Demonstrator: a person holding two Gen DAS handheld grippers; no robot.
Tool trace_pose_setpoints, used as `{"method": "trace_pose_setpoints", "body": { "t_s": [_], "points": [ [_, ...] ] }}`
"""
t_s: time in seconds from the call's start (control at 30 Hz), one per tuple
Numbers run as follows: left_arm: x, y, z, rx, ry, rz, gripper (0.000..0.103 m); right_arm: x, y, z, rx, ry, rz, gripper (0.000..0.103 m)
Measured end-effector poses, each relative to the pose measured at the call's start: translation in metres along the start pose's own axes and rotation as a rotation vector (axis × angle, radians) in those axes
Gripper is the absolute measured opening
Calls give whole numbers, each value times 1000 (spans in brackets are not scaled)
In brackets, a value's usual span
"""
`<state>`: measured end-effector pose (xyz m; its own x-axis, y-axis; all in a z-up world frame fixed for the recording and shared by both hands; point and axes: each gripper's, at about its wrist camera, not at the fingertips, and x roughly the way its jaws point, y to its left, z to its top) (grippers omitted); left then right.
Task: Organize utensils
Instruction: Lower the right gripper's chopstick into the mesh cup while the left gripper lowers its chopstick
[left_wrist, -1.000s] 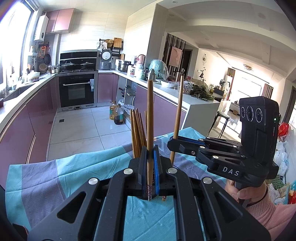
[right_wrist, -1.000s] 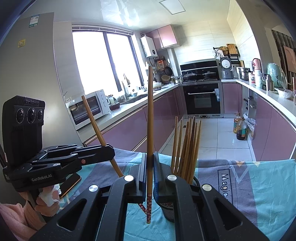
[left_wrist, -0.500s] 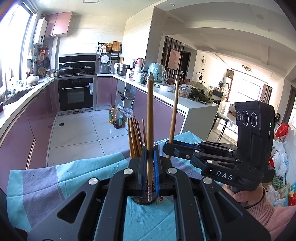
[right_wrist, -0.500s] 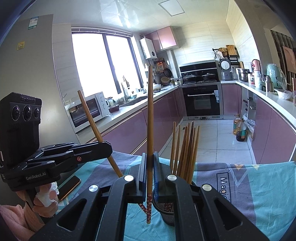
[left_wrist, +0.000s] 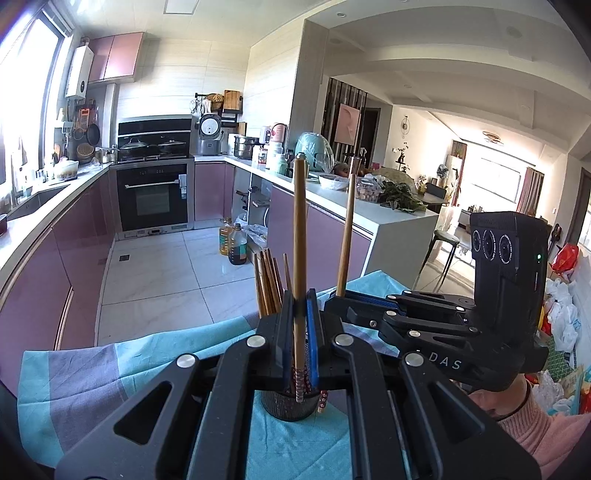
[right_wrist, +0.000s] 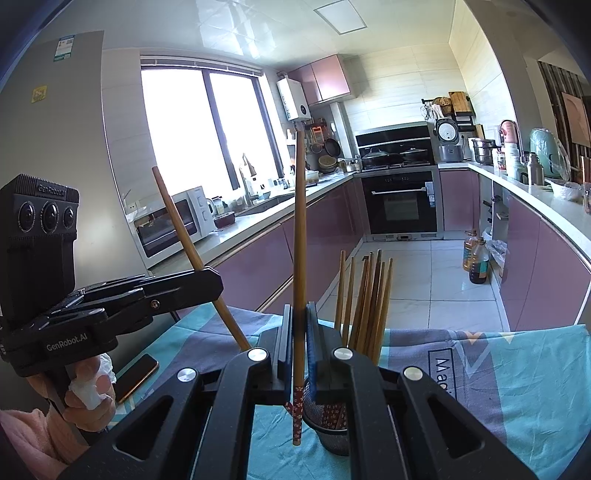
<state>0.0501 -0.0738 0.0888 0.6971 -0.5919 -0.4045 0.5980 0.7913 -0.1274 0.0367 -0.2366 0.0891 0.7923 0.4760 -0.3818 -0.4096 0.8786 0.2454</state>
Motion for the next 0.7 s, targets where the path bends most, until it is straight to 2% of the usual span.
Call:
{"method": "trace_pose_setpoints", "body": {
  "t_s": [0.7],
  "points": [
    [4, 3, 10, -17, -8, 2, 7, 2, 3, 5, 0, -24, -20, 6]
  ]
}}
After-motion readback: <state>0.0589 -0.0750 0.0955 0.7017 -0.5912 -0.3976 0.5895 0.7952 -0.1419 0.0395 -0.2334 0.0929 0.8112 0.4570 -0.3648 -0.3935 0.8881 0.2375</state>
